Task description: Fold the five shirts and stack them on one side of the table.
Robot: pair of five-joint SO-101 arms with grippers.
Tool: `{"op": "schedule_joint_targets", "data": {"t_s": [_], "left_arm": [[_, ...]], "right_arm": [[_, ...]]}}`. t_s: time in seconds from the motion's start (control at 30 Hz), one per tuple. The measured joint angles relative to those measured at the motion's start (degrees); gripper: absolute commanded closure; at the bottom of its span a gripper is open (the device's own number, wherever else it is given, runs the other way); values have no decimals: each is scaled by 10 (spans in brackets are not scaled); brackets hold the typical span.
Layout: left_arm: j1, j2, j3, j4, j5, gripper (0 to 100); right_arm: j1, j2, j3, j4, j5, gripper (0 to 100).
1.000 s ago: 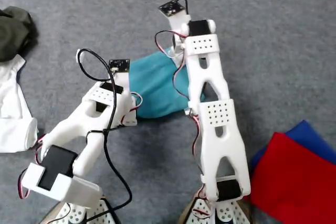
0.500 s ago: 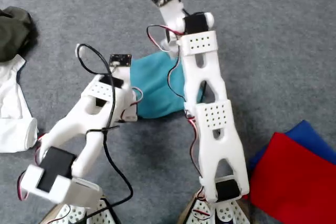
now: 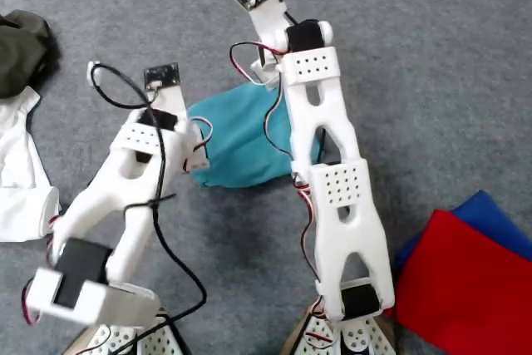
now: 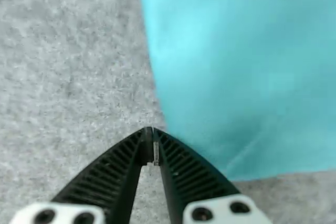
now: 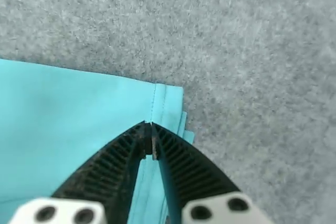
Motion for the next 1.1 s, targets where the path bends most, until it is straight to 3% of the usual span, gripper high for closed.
{"op": "schedule_joint_targets", "data": {"t_s": [0.2,0.63,0.93,1.1], "left_arm": [[30,84,-2,-12,0,981],[31,85,-4,-11,-4,981],[11,48,-83,61,-11,981],[-1,-4,-142,82,-36,979]], "right_arm": [[3,7,37,-37,0,994],[65,48,37,-55,0,994],[65,46,-113,82,-4,994],[90,-14,-162,127,-76,993]]}}
